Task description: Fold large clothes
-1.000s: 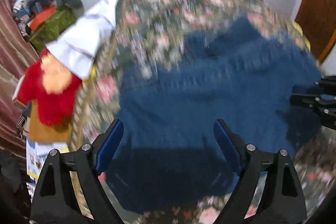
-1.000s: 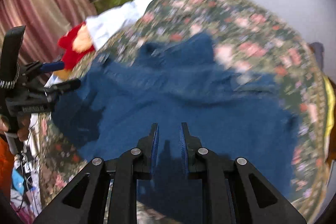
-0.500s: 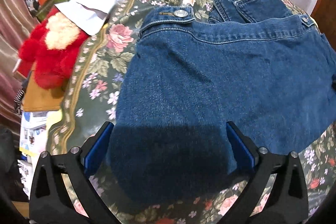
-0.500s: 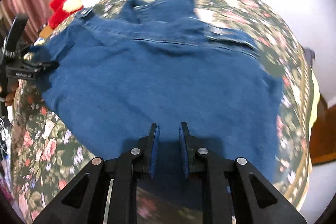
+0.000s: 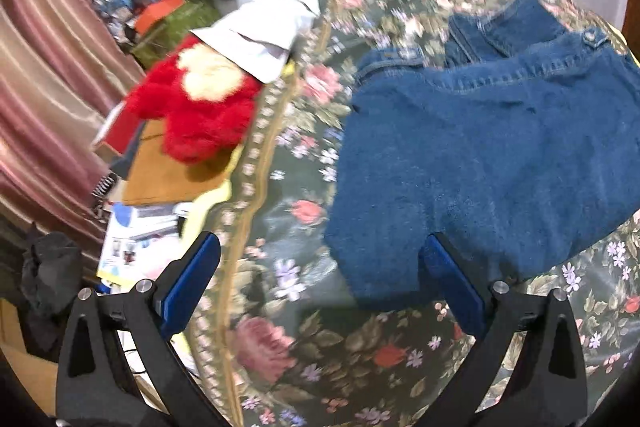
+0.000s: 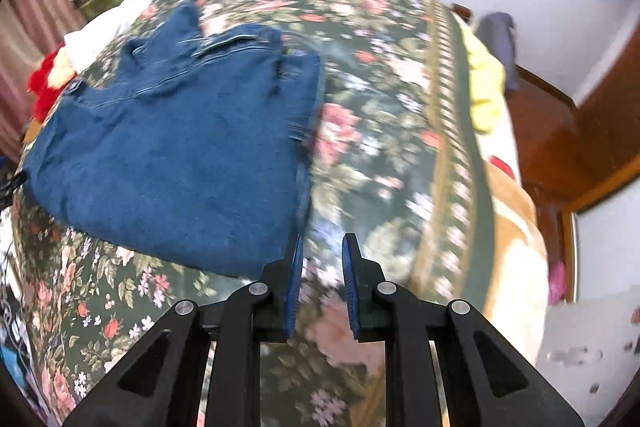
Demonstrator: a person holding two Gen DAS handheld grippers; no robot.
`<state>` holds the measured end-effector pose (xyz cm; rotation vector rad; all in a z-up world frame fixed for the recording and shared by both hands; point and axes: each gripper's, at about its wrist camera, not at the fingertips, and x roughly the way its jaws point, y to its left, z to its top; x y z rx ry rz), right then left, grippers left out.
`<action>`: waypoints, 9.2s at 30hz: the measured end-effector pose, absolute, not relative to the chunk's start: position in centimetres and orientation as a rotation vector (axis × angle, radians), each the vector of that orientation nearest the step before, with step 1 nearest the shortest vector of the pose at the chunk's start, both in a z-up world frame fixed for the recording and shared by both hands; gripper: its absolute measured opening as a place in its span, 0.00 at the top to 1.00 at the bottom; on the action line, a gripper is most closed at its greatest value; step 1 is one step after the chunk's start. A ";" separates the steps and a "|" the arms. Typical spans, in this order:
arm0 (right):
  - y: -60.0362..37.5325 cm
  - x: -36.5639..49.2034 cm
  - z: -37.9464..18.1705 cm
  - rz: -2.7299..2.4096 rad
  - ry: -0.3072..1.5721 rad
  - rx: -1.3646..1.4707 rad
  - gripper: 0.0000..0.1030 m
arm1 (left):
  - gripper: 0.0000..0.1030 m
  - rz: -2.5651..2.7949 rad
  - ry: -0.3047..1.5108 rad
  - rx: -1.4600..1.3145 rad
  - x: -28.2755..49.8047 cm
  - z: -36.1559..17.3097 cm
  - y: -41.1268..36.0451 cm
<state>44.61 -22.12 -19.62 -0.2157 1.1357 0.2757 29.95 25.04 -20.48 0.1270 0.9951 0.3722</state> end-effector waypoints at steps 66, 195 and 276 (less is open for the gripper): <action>9.1 42.4 -29.4 0.922 1.418 -0.254 0.85 | 0.62 0.383 0.761 -0.297 29.4 -22.0 22.6; -12.5 53.0 -26.9 0.773 1.560 0.212 0.00 | 0.00 -0.300 1.127 -0.708 41.6 -29.5 15.6; 5.3 42.2 -24.4 0.775 1.045 -0.406 0.14 | 0.24 0.293 0.984 0.016 40.4 -22.7 25.4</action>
